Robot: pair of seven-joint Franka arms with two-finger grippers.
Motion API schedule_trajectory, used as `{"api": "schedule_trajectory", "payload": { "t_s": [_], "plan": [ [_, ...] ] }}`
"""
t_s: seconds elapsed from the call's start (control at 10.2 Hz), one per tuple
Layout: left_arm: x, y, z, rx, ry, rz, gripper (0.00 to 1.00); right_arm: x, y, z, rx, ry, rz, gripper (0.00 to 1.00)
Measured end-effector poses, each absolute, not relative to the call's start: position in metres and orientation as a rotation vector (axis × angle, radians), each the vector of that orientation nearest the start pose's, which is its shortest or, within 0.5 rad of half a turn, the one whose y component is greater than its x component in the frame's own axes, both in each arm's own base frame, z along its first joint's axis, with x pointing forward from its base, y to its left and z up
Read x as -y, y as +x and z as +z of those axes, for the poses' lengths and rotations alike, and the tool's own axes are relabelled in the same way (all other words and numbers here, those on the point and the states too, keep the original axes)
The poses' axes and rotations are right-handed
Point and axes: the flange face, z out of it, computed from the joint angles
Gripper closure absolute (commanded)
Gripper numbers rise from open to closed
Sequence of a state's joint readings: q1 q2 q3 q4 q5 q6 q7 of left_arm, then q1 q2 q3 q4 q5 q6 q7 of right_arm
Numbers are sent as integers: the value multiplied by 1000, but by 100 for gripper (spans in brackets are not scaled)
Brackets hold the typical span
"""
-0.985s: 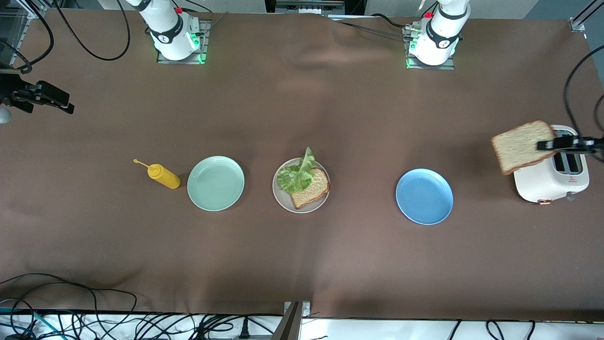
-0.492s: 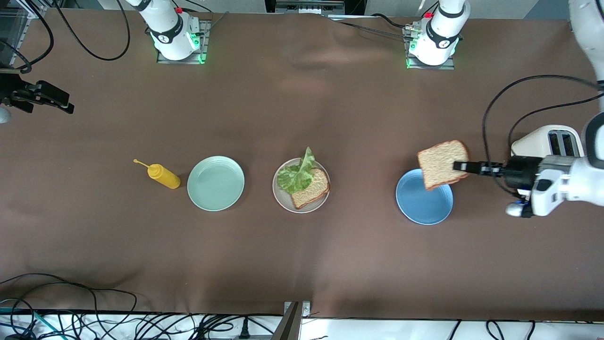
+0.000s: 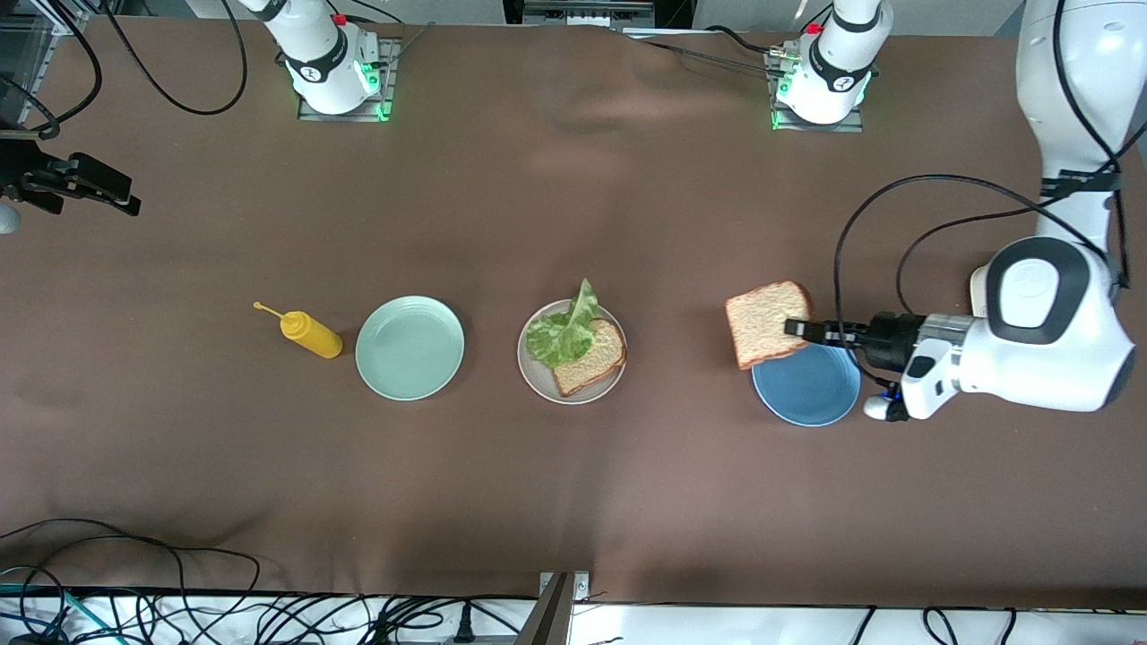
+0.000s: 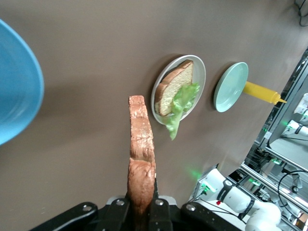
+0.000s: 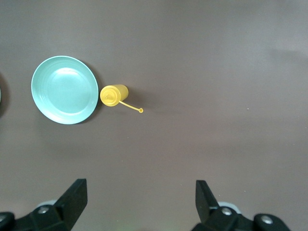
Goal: Make sandwich on beige plate with both arms
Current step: 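Lift the bread slice out and carry it toward the beige plate, then lower the bread slice onto the lettuce on the beige plate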
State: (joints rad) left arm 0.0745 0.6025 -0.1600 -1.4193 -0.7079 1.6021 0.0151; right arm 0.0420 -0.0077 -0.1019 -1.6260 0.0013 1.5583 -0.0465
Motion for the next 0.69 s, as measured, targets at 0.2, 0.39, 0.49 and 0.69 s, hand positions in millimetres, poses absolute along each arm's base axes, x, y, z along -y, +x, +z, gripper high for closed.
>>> {"api": "schedule_trajectory", "payload": {
  "t_s": [0.2, 0.39, 0.49, 0.69],
  "plan": [
    [148, 669, 349, -138, 2309, -521, 100, 33, 548, 602, -22, -3135, 94, 0],
    [207, 661, 349, -129, 2338, -510, 100, 34, 548, 602, -23, -3135, 94, 0],
    [232, 657, 345, -137, 2344, -505, 100, 33, 548, 602, -22, -3135, 94, 0],
    [263, 655, 333, -188, 2309, -491, 100, 33, 548, 602, -21, -3135, 94, 0]
  ]
}}
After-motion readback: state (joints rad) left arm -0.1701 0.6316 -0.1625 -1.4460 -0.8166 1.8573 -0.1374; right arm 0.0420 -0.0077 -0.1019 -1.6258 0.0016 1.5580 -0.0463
